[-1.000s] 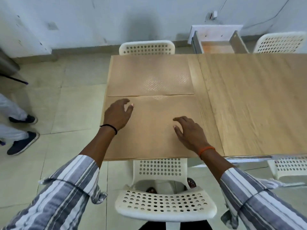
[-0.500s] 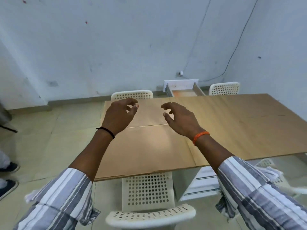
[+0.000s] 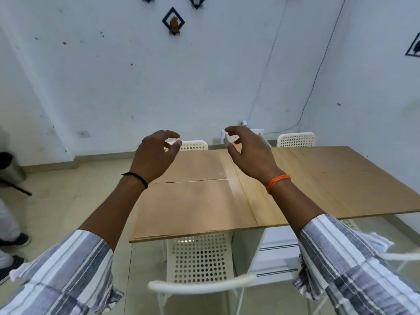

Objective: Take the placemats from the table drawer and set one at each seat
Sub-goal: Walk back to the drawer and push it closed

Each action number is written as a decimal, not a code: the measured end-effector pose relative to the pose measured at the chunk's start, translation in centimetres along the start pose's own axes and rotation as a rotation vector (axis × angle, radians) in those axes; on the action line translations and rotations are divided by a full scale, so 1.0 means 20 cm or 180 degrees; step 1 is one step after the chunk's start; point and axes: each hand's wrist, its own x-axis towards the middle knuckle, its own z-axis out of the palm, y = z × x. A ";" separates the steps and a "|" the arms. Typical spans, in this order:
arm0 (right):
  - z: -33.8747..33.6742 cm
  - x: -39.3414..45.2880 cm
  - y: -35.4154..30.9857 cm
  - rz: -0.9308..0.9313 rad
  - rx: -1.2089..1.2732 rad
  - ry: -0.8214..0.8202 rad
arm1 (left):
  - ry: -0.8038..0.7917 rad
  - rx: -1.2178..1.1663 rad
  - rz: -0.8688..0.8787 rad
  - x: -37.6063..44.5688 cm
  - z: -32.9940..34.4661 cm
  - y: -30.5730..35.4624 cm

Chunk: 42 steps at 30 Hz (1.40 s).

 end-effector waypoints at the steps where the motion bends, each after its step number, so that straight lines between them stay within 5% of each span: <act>1: 0.00 0.01 -0.03 -0.0011 0.0021 0.0015 | 0.0021 0.0004 0.0011 0.00 -0.03 -0.01; 24: 0.88 0.64 -1.29 0.0097 0.0151 0.0251 | 0.0151 -0.0209 0.0328 0.42 -1.08 -1.22; 33: 1.43 1.22 -1.30 0.0045 0.0210 0.0249 | 0.0101 -0.0189 0.0070 0.89 -1.00 -1.82; 42: 1.94 2.16 -1.12 0.0077 0.0293 0.0227 | -0.0107 -0.0154 0.0115 1.85 -0.79 -2.35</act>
